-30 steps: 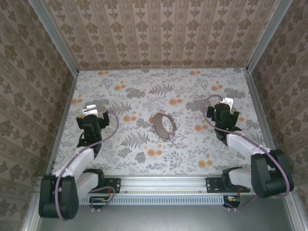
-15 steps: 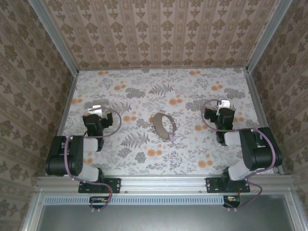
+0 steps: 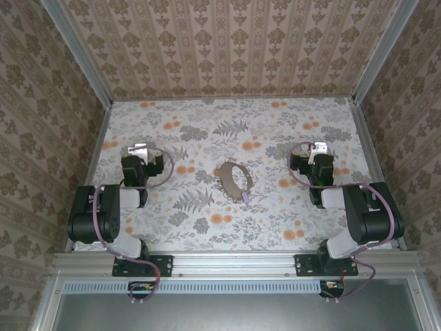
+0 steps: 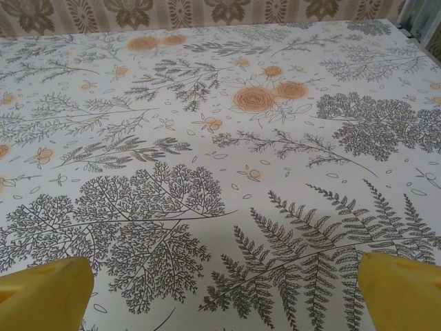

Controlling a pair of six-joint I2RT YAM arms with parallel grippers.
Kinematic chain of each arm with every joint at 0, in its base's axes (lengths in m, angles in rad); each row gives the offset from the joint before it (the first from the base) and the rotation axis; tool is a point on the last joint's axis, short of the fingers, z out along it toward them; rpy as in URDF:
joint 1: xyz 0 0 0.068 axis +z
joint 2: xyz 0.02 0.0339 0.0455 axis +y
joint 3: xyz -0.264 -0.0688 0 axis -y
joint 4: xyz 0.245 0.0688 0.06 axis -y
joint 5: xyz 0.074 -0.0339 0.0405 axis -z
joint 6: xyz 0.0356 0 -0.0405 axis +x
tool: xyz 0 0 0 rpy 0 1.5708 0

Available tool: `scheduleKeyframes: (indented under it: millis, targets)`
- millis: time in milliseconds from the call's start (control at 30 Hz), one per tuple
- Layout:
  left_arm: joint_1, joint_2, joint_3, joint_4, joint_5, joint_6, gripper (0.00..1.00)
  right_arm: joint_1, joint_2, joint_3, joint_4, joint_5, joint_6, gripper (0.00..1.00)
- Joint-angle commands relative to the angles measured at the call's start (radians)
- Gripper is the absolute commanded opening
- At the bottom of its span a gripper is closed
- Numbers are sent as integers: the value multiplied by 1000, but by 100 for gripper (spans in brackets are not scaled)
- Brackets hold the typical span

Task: Put the keys on the keyring

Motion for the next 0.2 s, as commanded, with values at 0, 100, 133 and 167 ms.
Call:
scheduleKeyframes:
  millis: [0,100,133,167]
  targets:
    - [5,-4,10,-3,20,20,100,-2,3,26,18,-19,-7,100]
    - [5,-5,10,-3,20,20,100,-2,0,20,22,-21,-7,100]
    - [5,-4,10,-3,21,20,100,-2,-4,16,29,-23,-9,100]
    - [5,-7,10,0,20,22,100,-2,-3,16,32,-23,-10,100]
